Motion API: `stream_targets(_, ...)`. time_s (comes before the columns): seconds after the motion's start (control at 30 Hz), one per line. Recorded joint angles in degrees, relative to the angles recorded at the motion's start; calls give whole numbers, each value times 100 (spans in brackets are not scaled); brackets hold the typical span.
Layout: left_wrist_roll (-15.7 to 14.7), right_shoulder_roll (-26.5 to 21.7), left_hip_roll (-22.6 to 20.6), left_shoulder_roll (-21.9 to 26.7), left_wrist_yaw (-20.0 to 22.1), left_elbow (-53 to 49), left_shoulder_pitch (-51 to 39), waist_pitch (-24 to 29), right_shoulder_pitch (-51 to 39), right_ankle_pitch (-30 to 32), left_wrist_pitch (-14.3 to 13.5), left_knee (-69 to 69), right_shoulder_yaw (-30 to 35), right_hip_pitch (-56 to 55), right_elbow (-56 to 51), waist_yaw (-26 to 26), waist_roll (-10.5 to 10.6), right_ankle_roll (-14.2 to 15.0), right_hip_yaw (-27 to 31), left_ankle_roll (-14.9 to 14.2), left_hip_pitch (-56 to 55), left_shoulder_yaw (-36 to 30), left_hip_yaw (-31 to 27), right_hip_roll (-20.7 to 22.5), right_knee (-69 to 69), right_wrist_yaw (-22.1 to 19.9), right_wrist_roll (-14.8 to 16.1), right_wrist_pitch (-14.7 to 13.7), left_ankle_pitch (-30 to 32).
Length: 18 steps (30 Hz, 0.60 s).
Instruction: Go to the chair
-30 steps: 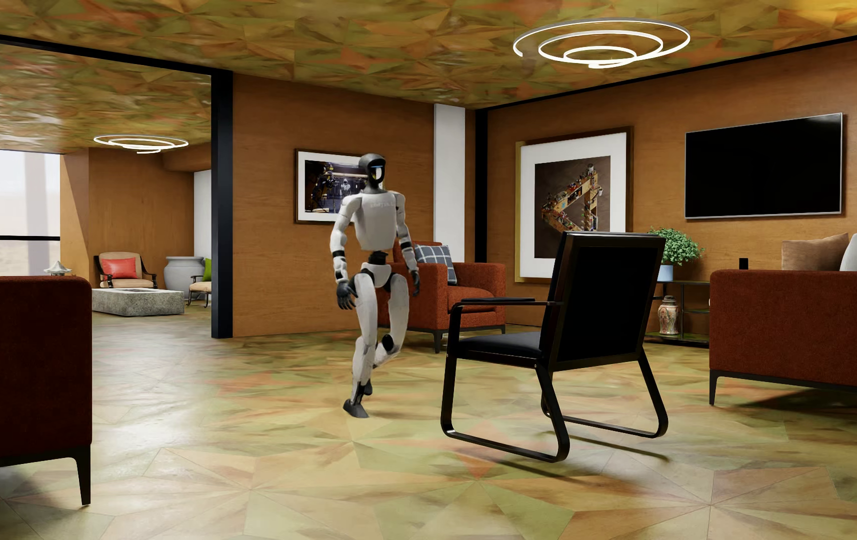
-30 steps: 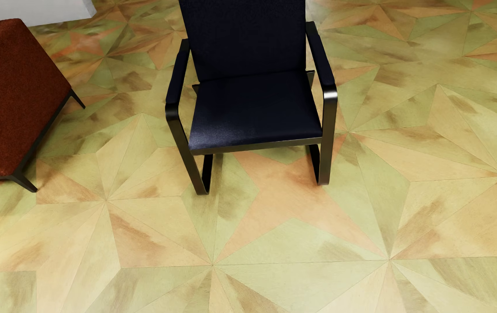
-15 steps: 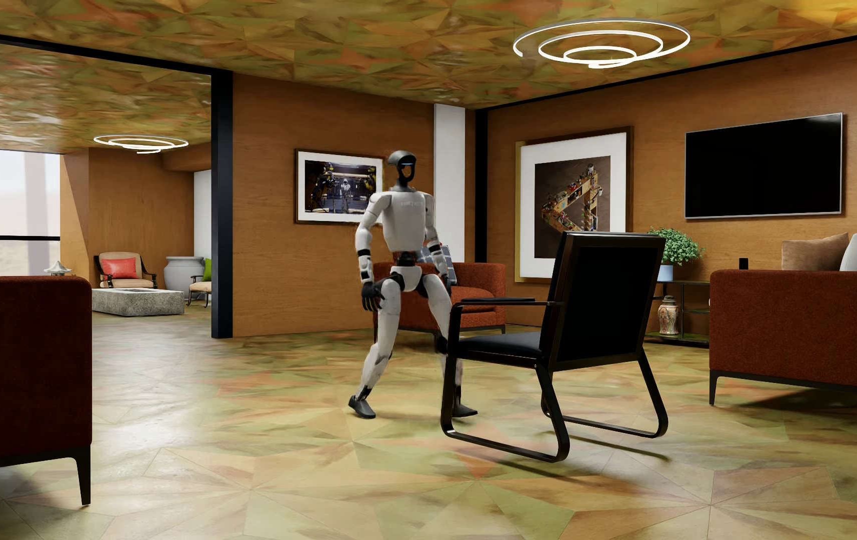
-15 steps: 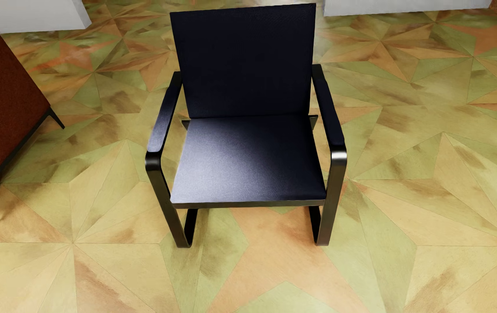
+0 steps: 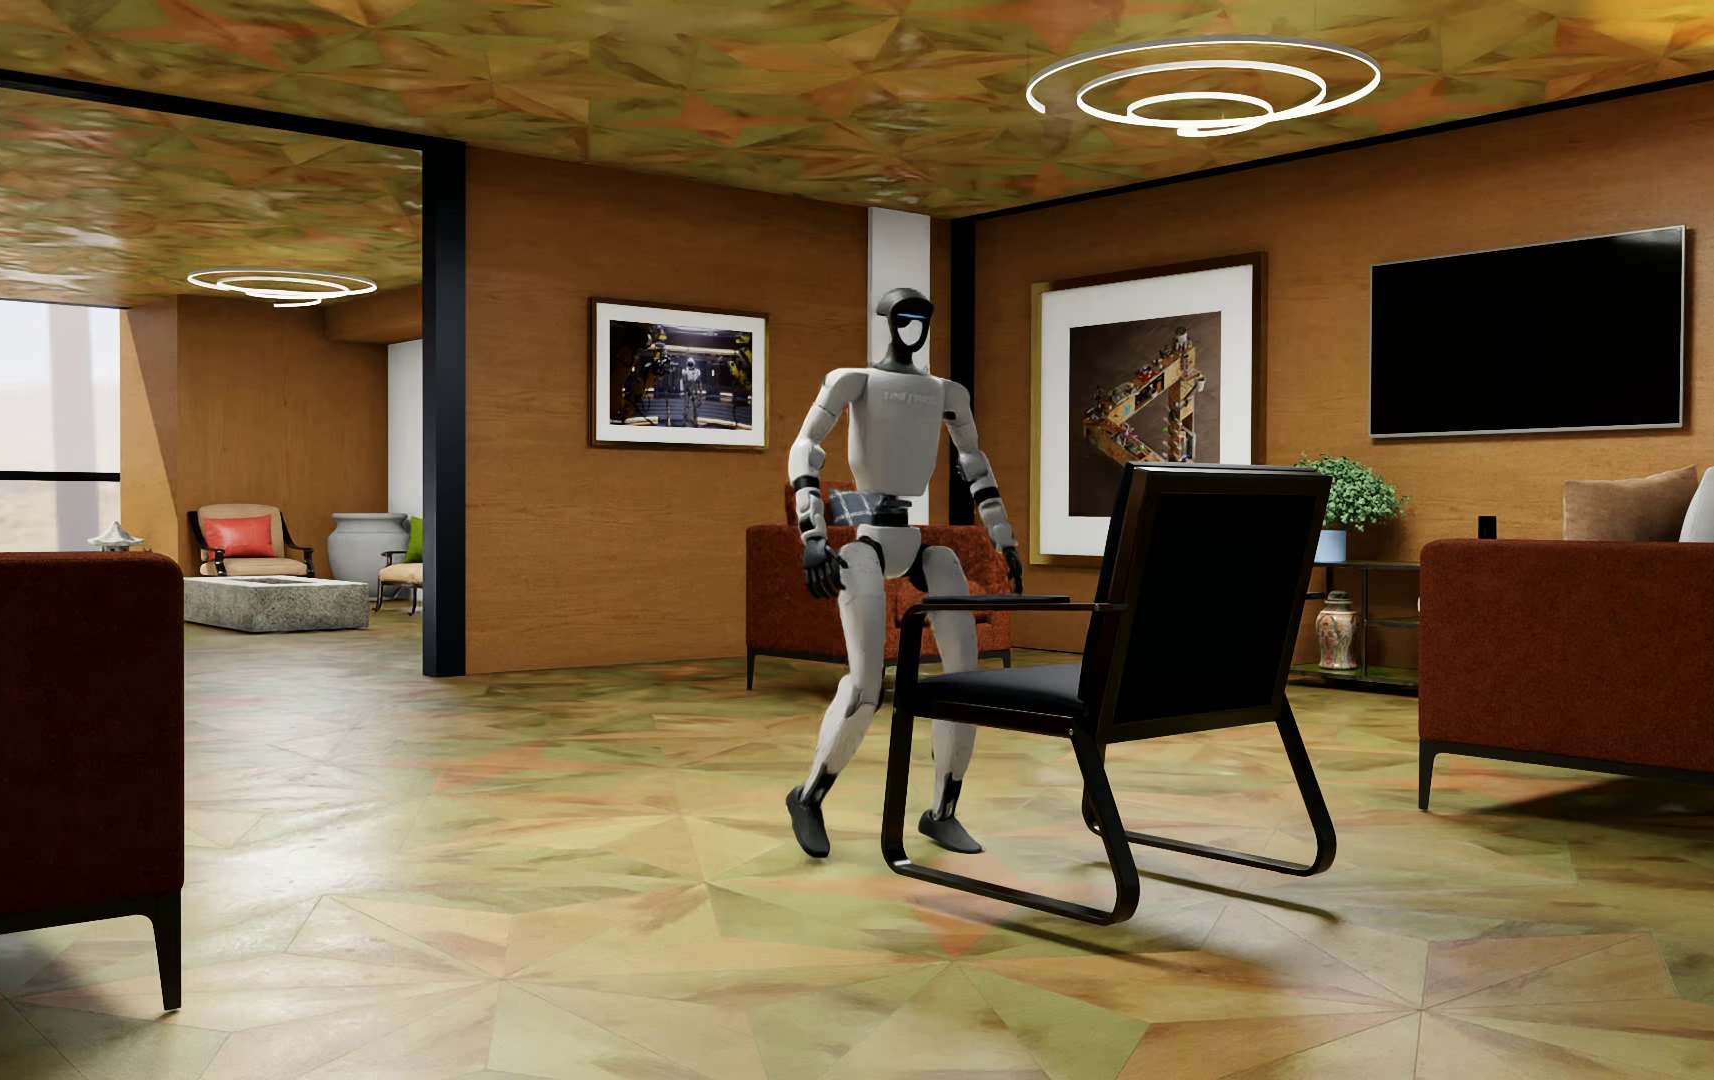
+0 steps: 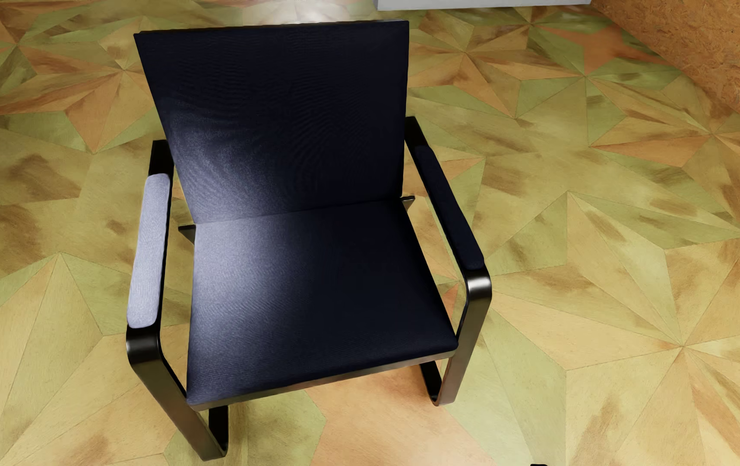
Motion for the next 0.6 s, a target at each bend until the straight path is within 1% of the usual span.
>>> stream_targets(0.07, 0, -15, -9, 140, 0, -227, -242, -92, 60, 18, 0, -138, 115, 369, 94, -131, 62, 0, 0, 0, 135, 278, 0, 193, -1745, 0, 0, 0, -231)
stream_targets(0.1, 0, 6, -44, 213, 0, -386, -361, -151, 98, -60, 0, -208, 191, 581, 241, -135, 26, 0, 0, 0, 235, 345, 0, 239, -2388, 0, 0, 0, -412)
stream_targets(0.17, 0, 86, -108, 320, 0, -714, -585, -312, 149, 94, 0, -252, 448, 827, 694, 65, -160, 0, 0, 0, 598, 371, 0, 204, -2915, 0, 0, 0, -1092)
stream_targets(0.2, 0, 128, -116, 376, 0, -899, -688, -409, 153, 190, 0, -111, 671, 862, 950, 290, -300, 0, 0, 0, 898, 354, 0, 193, -3000, 0, 0, 0, -1334)
stream_targets(0.27, 0, 200, -134, 179, 0, -976, -629, -470, 43, 178, 0, -54, 1247, 944, 1424, 695, -449, 0, 0, 0, 987, 577, 0, 91, -2968, 0, 0, 0, -1471)
stream_targets(0.33, 0, 174, -124, -321, 0, -584, -290, -526, -75, 55, 0, -240, 1307, 1149, 1550, 708, -325, 0, 0, 0, 888, 760, 0, 138, -2985, 0, 0, 0, -1507)
stream_targets(0.37, 0, 151, -115, -549, 0, -322, -114, -545, -106, -68, 0, -292, 1181, 1259, 1471, 693, -268, 0, 0, 0, 911, 653, 0, 172, -3017, 0, 0, 0, -1488)
stream_targets(0.4, 0, 125, -103, -744, 0, -43, 52, -556, -117, -208, 0, -307, 987, 1359, 1312, 694, -228, 0, 0, 0, 954, 399, 0, 194, -3049, 0, 0, 0, -1498)
stream_targets(0.5, 0, 157, -74, -1122, 0, 736, 451, -575, -269, -458, 0, -294, 453, 1534, 801, 653, -194, 0, 0, 0, 1133, -787, 0, 194, -3052, 0, 0, 0, -1654)
stream_targets(0.53, 0, 191, -56, -1229, 0, 982, 588, -574, -345, -542, 0, -298, 330, 1549, 714, 609, -173, 0, 0, 0, 1187, -964, 0, 210, -3011, 0, 0, 0, -1697)
stream_targets(0.6, 0, 214, -24, -1318, 0, 1148, 844, -562, -396, -708, 0, -319, 211, 1617, 529, 579, -125, 0, 0, 0, 1253, -821, 0, 238, -2959, 0, 0, 0, -1724)
